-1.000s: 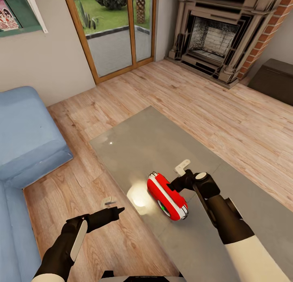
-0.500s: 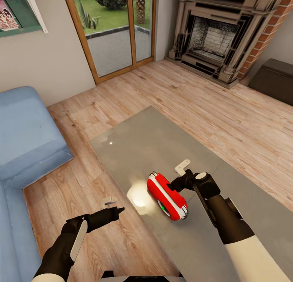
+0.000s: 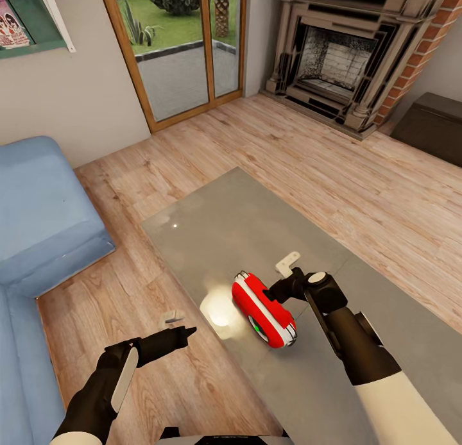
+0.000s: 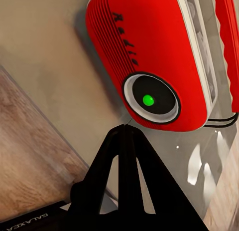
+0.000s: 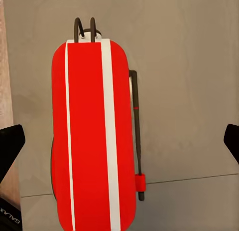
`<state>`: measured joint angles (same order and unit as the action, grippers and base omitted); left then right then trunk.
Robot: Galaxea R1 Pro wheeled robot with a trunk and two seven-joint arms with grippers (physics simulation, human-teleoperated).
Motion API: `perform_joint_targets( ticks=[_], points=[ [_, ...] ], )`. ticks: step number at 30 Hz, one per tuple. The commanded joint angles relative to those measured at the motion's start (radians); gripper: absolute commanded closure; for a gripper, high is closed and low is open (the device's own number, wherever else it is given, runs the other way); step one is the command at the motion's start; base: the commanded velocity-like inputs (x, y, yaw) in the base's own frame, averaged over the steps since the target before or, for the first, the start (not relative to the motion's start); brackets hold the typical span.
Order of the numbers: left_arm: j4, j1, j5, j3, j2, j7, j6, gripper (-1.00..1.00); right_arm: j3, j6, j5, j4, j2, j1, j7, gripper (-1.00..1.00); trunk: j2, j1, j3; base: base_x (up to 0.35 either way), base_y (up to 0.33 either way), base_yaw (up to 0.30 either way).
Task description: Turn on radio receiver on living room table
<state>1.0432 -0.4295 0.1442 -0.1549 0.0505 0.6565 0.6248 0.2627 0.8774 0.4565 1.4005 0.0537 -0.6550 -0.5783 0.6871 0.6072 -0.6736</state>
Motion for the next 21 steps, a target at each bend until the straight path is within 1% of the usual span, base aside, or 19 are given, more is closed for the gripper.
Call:
perform_joint_targets(
  ticks=[1, 16, 21],
  points=[
    [0.000, 0.000, 0.001, 0.000, 0.000, 0.000, 0.000, 1.00, 0.000, 0.001, 0.000, 0.000, 0.000, 0.000, 0.000, -1.00, 0.000, 0.000, 0.000, 0.000, 0.000, 0.000],
    [0.000, 0.000, -0.003, 0.000, 0.002, -0.001, 0.000, 1.00, -0.004, 0.000, 0.000, -0.004, -0.002, 0.000, 0.002, -1.00, 0.000, 0.000, 0.000, 0.000, 0.000, 0.000],
    [0.000, 0.000, -0.002, 0.000, 0.001, -0.002, 0.000, 1.00, -0.004, -0.001, 0.001, -0.002, -0.004, 0.000, 0.003, -1.00, 0.000, 0.000, 0.004, 0.000, 0.000, 0.000]
  ],
)
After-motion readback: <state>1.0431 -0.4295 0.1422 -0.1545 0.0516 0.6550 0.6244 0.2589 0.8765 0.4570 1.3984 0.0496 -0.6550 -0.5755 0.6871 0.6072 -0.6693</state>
